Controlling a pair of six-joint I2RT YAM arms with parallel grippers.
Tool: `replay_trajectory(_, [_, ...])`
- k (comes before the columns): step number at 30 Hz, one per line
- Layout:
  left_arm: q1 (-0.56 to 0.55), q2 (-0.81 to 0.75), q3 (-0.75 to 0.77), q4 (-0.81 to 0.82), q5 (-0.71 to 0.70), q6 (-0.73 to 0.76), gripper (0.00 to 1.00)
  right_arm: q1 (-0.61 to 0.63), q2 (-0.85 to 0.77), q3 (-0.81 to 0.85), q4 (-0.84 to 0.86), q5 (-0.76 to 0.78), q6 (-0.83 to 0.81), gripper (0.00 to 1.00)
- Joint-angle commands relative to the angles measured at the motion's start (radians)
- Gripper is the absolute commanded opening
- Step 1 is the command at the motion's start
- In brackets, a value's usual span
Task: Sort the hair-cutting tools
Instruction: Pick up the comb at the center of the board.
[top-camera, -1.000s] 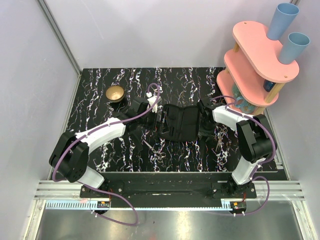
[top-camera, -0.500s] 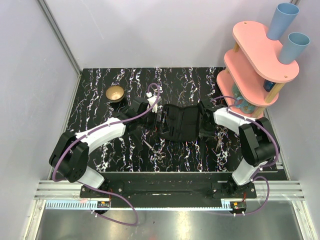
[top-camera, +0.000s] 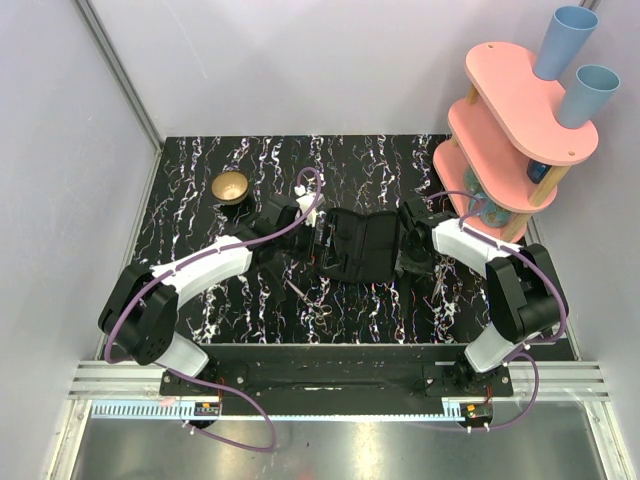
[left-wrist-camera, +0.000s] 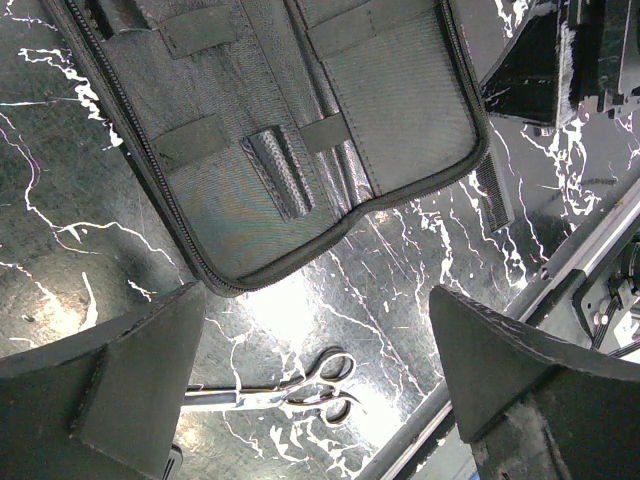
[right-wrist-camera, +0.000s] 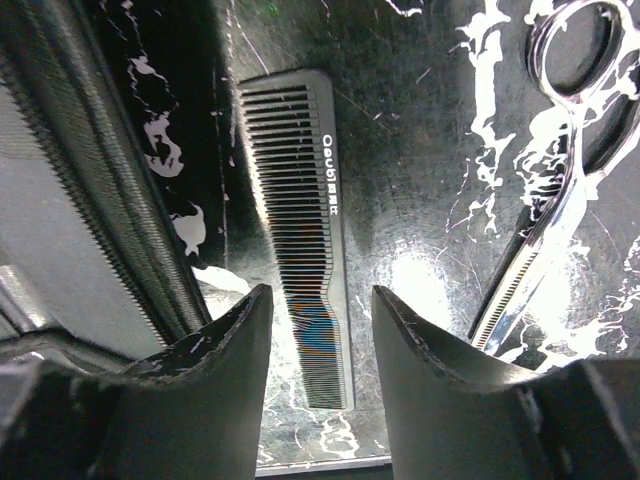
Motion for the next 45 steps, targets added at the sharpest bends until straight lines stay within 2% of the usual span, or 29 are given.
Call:
replay_trajectory(1, [-0.005, -0.001, 0.038, 0.026, 0.002, 0.011, 0.99, 0.011, -0.019, -0.018, 0.038, -0.025, -0.010, 0.54])
replay_trajectory(10, [-0.008, -0.009, 0.037, 0.021, -0.009, 0.015, 0.99, 0.036, 0.025, -0.034, 0.061, -0.068, -0.007, 0.58])
replay_trajectory(16, [-0.007, -0.006, 0.037, 0.020, -0.007, 0.015, 0.99, 0.045, 0.076, -0.046, 0.038, -0.048, 0.010, 0.54])
replay_trajectory(22, [-0.007, -0.001, 0.040, 0.020, -0.009, 0.016, 0.99, 0.061, 0.084, -0.070, 0.000, -0.026, 0.034, 0.44])
replay_trajectory(31, [-0.007, 0.000, 0.037, 0.020, -0.012, 0.018, 0.99, 0.076, 0.116, -0.067, -0.049, 0.013, 0.036, 0.41])
replay_trajectory(34, [-0.008, -0.001, 0.034, 0.021, -0.013, 0.019, 0.99, 0.077, 0.113, -0.067, -0.055, 0.026, 0.037, 0.37])
replay_trajectory(45, [-0.009, 0.000, 0.037, 0.024, -0.006, 0.015, 0.99, 0.079, 0.025, -0.074, -0.039, 0.059, 0.050, 0.35])
